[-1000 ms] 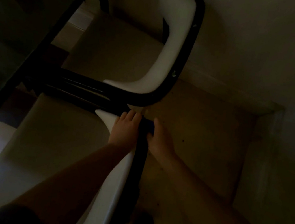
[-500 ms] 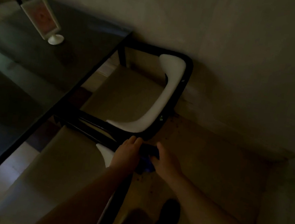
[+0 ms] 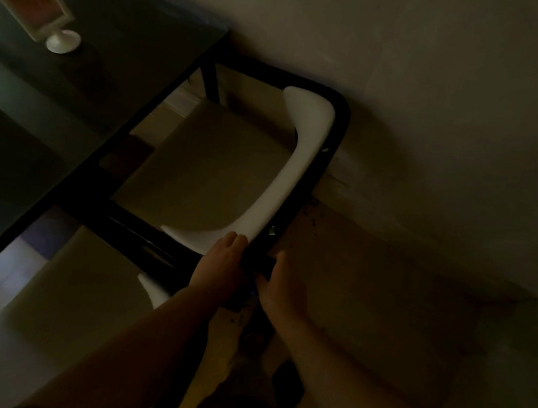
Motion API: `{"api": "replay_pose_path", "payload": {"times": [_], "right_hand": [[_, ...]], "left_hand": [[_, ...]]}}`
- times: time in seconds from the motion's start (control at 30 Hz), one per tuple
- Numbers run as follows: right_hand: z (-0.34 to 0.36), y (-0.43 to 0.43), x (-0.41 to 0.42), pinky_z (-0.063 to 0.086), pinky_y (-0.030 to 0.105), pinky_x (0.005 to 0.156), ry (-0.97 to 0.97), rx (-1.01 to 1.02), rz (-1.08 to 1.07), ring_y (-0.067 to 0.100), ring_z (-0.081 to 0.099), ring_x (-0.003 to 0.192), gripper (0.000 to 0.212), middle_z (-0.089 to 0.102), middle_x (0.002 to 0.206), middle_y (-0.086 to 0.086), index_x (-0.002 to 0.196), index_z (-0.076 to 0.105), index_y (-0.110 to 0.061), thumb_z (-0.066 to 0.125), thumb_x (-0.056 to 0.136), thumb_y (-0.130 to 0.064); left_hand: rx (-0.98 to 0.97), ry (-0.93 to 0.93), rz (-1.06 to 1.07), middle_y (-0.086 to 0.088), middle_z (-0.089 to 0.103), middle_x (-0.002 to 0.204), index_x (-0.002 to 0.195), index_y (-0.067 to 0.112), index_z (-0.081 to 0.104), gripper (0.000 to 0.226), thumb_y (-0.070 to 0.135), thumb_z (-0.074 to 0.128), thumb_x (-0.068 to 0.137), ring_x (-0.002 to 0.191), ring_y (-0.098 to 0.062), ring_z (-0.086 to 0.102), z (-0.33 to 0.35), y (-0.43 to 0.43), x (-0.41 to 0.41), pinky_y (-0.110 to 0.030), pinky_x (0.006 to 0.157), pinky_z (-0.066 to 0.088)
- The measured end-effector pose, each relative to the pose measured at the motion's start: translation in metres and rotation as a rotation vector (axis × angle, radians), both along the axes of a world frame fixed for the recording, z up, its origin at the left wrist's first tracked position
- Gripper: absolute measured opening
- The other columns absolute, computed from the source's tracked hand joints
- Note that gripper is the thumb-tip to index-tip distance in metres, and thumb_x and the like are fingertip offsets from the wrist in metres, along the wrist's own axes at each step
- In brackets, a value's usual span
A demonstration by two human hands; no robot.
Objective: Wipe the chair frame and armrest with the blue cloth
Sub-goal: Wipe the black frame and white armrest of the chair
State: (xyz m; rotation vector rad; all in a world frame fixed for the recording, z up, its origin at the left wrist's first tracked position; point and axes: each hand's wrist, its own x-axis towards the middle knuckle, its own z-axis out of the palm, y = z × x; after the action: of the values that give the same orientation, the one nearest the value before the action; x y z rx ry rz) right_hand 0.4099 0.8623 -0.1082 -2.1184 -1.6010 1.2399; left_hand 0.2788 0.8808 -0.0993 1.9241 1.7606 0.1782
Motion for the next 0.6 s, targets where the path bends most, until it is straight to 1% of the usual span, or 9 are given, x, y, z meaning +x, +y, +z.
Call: {"api": "replay_pose_path", "payload": {"times": [0.07,0.1,0.13,0.2,0.27,0.33,0.4,0.5,0.6], "right_hand": [[-0.012,0.013,-0.005,0.053,0.04,0.088,-0.078,-0.081,0.021,0.024,0.061,0.109,0.05,0.06,0.124,0.004,0.13,0.041,-0.021,0.061,0.089,-0.041],[-0.015,0.014,-0.006,0.05,0.038,0.094,-0.098,-0.113,0.031,0.025,0.057,0.116,0.058,0.056,0.132,0.007,0.138,0.036,-0.018,0.06,0.09,-0.041],[-0.018,0.018,-0.006,0.048,0.036,0.096,-0.109,-0.136,0.037,0.024,0.055,0.12,0.063,0.053,0.136,0.008,0.141,0.033,-0.015,0.06,0.09,-0.04],[-0.025,0.03,-0.004,0.048,0.035,0.096,-0.096,-0.155,0.043,0.023,0.055,0.121,0.061,0.054,0.135,0.008,0.14,0.034,-0.013,0.059,0.091,-0.039],[-0.027,0.046,-0.001,0.048,0.037,0.097,-0.08,-0.159,0.011,0.024,0.054,0.121,0.059,0.054,0.135,0.007,0.14,0.035,-0.013,0.059,0.091,-0.037],[-0.026,0.065,0.004,0.047,0.041,0.098,-0.08,-0.152,-0.037,0.025,0.053,0.122,0.058,0.054,0.135,0.008,0.14,0.035,-0.013,0.058,0.092,-0.035],[-0.026,0.091,0.011,0.047,0.042,0.1,-0.089,-0.14,-0.074,0.025,0.053,0.124,0.059,0.052,0.138,0.008,0.142,0.033,-0.014,0.057,0.093,-0.035],[-0.026,0.133,0.023,0.045,0.041,0.102,-0.109,-0.146,-0.114,0.027,0.05,0.127,0.062,0.049,0.142,0.009,0.144,0.032,-0.013,0.057,0.093,-0.036],[-0.03,0.159,0.036,0.046,0.042,0.1,-0.144,-0.118,-0.114,0.028,0.052,0.124,0.062,0.051,0.14,0.01,0.143,0.032,-0.013,0.058,0.092,-0.036]], "left_hand": [[-0.028,0.036,-0.065,-0.011,0.05,0.107,0.103,0.008,0.051,0.02,0.01,0.056,0.084,0.092,-0.027,0.051,-0.018,0.017,-0.004,-0.037,0.072,0.044],[-0.03,0.059,-0.1,-0.011,0.051,0.108,0.105,0.007,0.051,0.022,0.011,0.056,0.084,0.093,-0.028,0.05,-0.023,0.02,-0.005,-0.037,0.074,0.043],[-0.031,0.079,-0.127,-0.011,0.051,0.108,0.106,0.008,0.052,0.023,0.012,0.056,0.084,0.094,-0.028,0.049,-0.029,0.025,-0.005,-0.037,0.076,0.042],[-0.037,0.083,-0.129,-0.008,0.052,0.104,0.101,0.011,0.053,0.019,0.013,0.056,0.082,0.093,-0.027,0.048,-0.039,0.036,-0.004,-0.037,0.075,0.039],[-0.036,0.024,-0.087,-0.006,0.053,0.098,0.092,0.014,0.052,0.013,0.011,0.055,0.08,0.088,-0.026,0.047,-0.045,0.051,0.0,-0.035,0.071,0.035],[-0.029,-0.044,-0.044,-0.004,0.052,0.094,0.088,0.015,0.051,0.012,0.009,0.056,0.079,0.085,-0.024,0.044,-0.049,0.07,0.008,-0.033,0.069,0.031],[-0.009,-0.073,-0.031,-0.004,0.052,0.095,0.088,0.015,0.052,0.01,0.01,0.056,0.08,0.084,-0.022,0.042,-0.051,0.095,0.018,-0.033,0.07,0.032],[0.002,-0.073,-0.059,-0.008,0.053,0.096,0.089,0.01,0.053,0.007,0.011,0.057,0.083,0.085,-0.027,0.046,-0.055,0.131,0.033,-0.037,0.071,0.037],[0.025,-0.067,-0.115,-0.011,0.054,0.094,0.088,0.009,0.053,0.012,0.01,0.061,0.079,0.083,-0.029,0.048,-0.058,0.162,0.047,-0.039,0.069,0.037]]}}
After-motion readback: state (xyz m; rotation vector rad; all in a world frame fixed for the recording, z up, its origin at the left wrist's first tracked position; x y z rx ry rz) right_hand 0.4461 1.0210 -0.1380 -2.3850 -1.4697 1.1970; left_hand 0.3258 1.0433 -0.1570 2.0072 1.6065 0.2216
